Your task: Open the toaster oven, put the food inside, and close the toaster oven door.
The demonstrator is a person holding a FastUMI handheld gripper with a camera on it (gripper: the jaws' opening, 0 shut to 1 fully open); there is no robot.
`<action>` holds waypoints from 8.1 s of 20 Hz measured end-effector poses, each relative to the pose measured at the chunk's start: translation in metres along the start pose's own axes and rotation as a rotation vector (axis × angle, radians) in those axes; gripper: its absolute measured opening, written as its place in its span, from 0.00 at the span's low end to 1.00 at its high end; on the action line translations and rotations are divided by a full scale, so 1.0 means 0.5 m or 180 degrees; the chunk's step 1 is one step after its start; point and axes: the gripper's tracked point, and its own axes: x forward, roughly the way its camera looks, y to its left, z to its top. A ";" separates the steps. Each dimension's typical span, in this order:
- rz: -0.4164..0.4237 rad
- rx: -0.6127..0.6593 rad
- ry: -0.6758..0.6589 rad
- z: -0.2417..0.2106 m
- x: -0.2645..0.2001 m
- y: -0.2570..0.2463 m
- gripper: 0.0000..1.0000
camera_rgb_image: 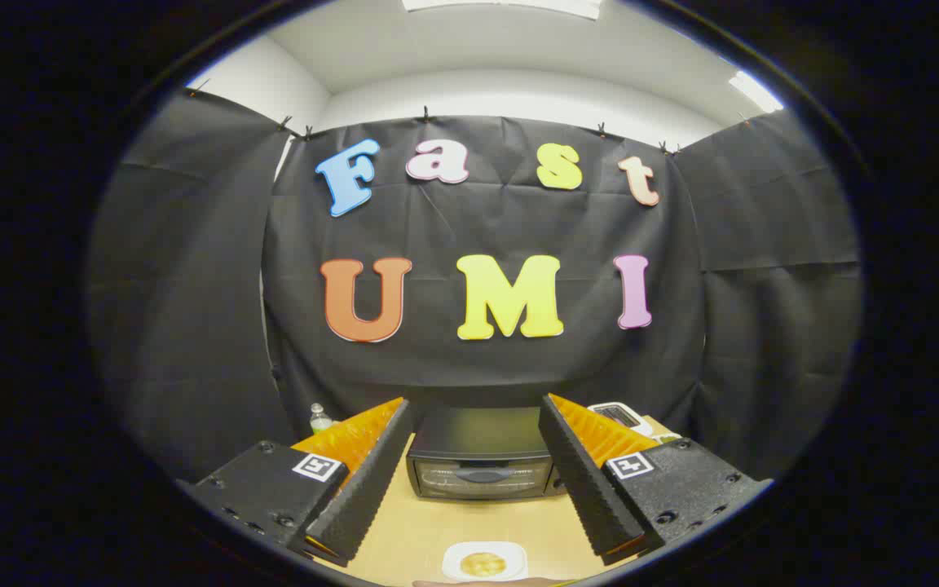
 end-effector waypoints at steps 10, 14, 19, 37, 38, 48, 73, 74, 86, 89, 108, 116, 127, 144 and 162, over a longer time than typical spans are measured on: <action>-0.0099 -0.0004 0.0001 0.005 0.030 -0.014 1.00; -0.0117 0.0040 0.0080 -0.007 0.055 -0.031 1.00; -0.0161 0.0126 0.0138 -0.047 0.119 -0.056 1.00; -0.0321 -0.0123 0.0941 -0.372 0.426 -0.084 1.00; -0.0322 -0.0130 0.0993 -0.385 0.430 -0.082 1.00; -0.0195 -0.0005 0.1190 -0.454 0.438 -0.060 1.00; -0.0088 -0.0153 0.2038 -0.675 0.197 -0.052 1.00; -0.0090 -0.0137 0.2087 -0.685 0.194 -0.053 1.00; -0.0049 0.0178 0.2078 -0.700 0.168 -0.047 1.00; 0.0041 0.0298 0.1946 -0.673 0.124 -0.036 1.00; -0.0157 0.0437 0.1928 -0.814 -0.012 -0.039 1.00; -0.0118 0.0667 0.1868 -0.808 -0.010 -0.039 0.91; 0.0041 0.1436 0.0973 -0.668 0.038 -0.043 0.89; 0.0327 0.1790 0.0603 -0.583 0.400 -0.013 0.88; 0.0022 0.2031 0.0667 -0.593 0.557 -0.090 0.92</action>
